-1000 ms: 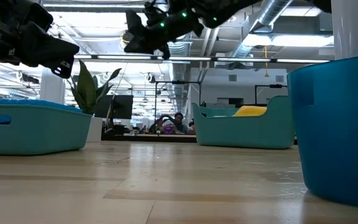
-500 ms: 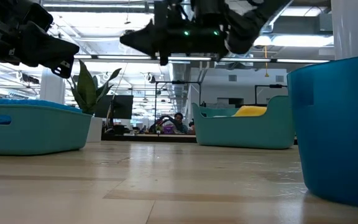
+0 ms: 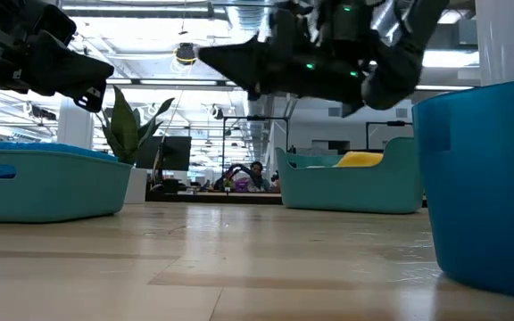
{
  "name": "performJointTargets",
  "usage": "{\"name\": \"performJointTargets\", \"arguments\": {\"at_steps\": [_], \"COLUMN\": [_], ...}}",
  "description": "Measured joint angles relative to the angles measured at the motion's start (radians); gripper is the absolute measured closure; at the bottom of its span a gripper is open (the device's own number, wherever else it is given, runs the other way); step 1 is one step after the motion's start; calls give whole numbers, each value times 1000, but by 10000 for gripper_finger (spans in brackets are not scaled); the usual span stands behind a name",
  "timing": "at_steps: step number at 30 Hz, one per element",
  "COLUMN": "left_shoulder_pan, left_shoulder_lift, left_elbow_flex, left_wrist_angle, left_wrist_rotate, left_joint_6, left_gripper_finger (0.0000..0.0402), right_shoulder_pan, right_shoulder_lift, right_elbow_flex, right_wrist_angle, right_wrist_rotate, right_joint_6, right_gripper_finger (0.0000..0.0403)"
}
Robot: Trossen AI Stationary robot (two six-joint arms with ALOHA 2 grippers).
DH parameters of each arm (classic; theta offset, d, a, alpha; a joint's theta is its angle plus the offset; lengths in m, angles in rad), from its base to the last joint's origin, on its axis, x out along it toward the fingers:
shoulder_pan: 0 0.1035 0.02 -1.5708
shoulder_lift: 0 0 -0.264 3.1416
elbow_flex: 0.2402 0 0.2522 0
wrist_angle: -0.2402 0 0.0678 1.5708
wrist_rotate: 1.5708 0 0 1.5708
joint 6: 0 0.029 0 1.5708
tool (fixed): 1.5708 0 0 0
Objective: Pick & Place Kitchen Items
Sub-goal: Return to Home Position
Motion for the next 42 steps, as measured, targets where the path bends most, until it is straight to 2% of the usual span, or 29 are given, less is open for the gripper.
{"name": "performJointTargets", "arguments": {"at_steps": [5, 7, 21, 35, 42], "left_shoulder_pan": [0, 0, 0, 0, 0], "left_shoulder_lift": [0, 0, 0, 0, 0], "left_elbow_flex": [0, 0, 0, 0, 0], "left_wrist_angle": [0, 0, 0, 0, 0], "left_wrist_rotate": [0, 0, 0, 0, 0], "left_joint_6": [0, 0, 0, 0, 0], "left_gripper_finger": [387, 385, 384, 385, 385], "right_shoulder_pan": [34, 43, 9, 8, 10], "right_shoulder_lift": [-107, -160, -431, -674, -789], "right_elbow_flex": [-142, -218, -674, -928, -934], "right_wrist_angle": [17, 14, 107, 127, -1], "right_wrist_rotate": [6, 39, 143, 207, 242], "right_joint_6": [-37, -67, -91, -74, -86], "right_gripper_finger": [403, 403, 403, 403, 403]}}
